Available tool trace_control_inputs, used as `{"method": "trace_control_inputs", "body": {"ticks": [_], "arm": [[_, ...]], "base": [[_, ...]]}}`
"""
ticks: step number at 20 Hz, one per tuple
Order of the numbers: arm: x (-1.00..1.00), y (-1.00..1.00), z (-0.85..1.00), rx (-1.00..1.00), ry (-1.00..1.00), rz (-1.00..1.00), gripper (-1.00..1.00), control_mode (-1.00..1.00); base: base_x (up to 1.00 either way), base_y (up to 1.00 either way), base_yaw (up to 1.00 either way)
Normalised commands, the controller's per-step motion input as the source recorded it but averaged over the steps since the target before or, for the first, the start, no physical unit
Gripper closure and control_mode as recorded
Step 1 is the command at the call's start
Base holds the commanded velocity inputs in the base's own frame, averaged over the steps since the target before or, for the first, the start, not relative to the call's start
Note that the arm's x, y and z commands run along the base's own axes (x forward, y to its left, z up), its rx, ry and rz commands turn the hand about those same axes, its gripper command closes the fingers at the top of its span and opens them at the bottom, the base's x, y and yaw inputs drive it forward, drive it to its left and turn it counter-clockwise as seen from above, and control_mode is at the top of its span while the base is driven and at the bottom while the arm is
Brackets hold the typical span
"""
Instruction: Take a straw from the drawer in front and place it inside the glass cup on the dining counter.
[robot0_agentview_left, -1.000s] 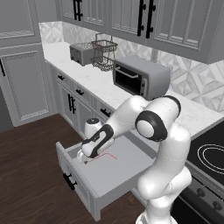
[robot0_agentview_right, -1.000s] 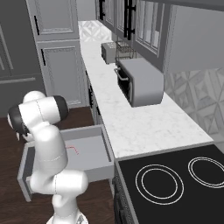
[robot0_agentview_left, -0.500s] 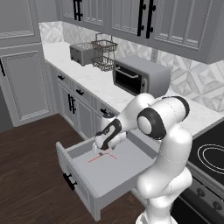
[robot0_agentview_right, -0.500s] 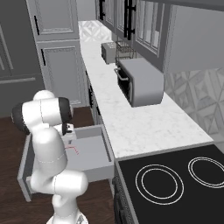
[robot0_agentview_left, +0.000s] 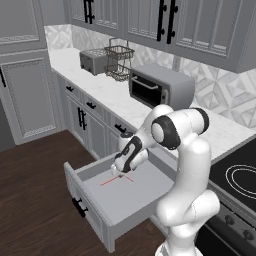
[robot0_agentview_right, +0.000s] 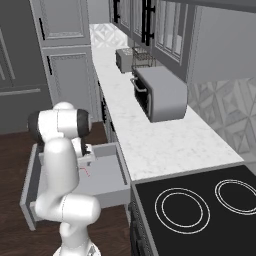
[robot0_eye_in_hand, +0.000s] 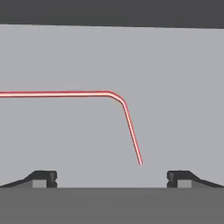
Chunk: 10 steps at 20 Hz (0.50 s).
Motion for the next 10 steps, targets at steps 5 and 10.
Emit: {"method": "trace_control_inputs", "body": {"ticks": [5, 10], "arm": [[0.08, -0.18, -0.45, -0.05, 0.0, 0.02, -1.0, -1.0], [0.29, -0.06, -0.33, 0.0, 0.01, 0.05, -1.0, -1.0]], "base": [[0.0, 0.0, 0.0], [0.0, 0.0, 0.0]]}}
